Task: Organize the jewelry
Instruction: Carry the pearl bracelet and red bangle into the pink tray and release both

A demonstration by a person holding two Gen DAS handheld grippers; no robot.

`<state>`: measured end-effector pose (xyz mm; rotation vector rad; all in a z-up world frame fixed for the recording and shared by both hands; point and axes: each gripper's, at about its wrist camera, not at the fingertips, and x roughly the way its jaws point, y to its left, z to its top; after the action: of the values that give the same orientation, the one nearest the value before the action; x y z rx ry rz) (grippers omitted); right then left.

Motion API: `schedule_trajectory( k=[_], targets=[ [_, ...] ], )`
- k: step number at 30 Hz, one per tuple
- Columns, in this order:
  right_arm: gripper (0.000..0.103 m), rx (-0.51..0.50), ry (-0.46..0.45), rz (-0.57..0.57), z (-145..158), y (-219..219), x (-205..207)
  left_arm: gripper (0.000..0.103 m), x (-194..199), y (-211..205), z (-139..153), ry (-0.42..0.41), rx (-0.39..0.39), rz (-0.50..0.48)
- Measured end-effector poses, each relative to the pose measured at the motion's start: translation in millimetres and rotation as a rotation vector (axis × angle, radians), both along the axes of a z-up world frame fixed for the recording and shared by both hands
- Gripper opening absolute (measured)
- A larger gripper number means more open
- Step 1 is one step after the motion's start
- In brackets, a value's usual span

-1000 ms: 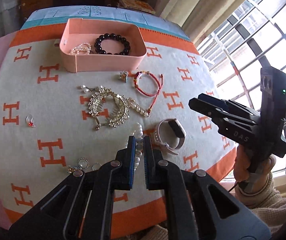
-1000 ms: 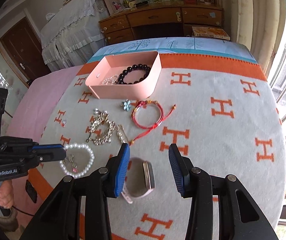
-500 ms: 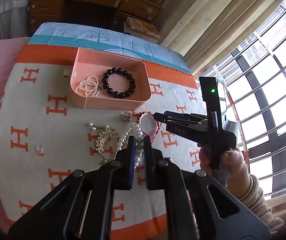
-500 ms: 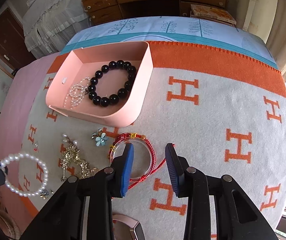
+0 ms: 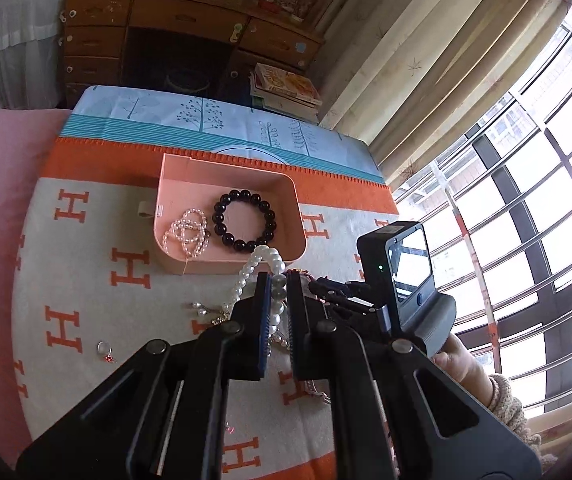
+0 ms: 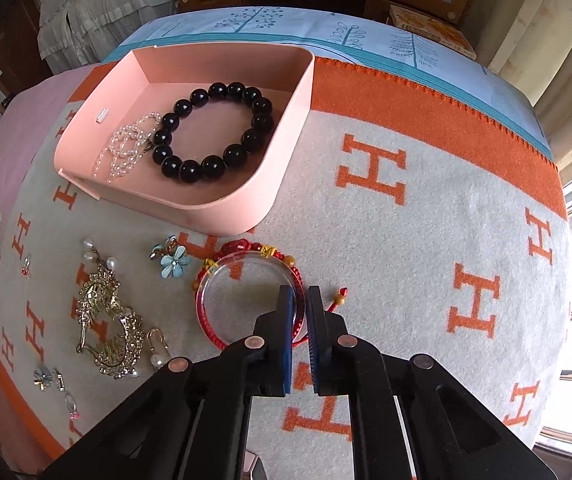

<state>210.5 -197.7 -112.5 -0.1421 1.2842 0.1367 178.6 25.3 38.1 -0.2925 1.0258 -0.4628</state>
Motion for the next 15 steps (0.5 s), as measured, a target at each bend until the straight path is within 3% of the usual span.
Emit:
schedule_trajectory(
  k=[5, 15],
  targets=[
    [0.006, 0.022, -0.021, -0.02, 12.5, -0.8, -4.8, 0.005, 5.7, 5.4, 4.9, -0.005, 0.017, 0.014],
    [0.006, 0.099, -0.16, -0.024, 98.0, 10.9, -20.0, 0.005, 27.4, 6.7, 24.3, -0.095, 0.097, 0.07]
  ],
)
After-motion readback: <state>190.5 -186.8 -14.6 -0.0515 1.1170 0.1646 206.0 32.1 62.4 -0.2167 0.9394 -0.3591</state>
